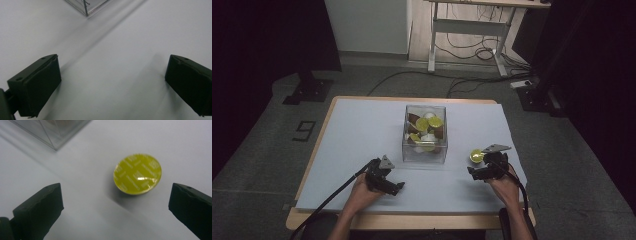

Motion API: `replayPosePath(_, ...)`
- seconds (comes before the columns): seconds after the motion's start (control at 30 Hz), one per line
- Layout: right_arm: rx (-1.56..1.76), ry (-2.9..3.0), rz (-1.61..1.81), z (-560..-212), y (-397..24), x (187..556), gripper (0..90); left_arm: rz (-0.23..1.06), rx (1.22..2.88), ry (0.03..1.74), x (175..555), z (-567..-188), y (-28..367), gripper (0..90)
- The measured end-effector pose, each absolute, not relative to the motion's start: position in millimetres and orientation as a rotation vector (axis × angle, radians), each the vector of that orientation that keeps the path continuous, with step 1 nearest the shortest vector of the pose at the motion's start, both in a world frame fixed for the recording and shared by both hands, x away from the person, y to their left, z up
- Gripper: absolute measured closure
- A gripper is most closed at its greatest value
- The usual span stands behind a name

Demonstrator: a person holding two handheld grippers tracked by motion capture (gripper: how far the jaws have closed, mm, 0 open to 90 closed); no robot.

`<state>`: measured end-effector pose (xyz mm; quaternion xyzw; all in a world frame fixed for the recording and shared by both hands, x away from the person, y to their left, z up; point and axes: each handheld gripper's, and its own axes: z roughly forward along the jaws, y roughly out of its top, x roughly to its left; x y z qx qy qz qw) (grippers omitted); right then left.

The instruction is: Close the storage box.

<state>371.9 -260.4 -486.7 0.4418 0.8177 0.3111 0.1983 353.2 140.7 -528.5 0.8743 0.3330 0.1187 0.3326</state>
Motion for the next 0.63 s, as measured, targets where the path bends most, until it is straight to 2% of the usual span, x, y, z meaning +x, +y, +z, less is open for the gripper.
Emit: replayPosePath(0.63, 1.324, 2.396, 0.767, -524, -269, 385, 0.0, 0.313, 2.286, 0.869, 353, -529, 140, 0.0)
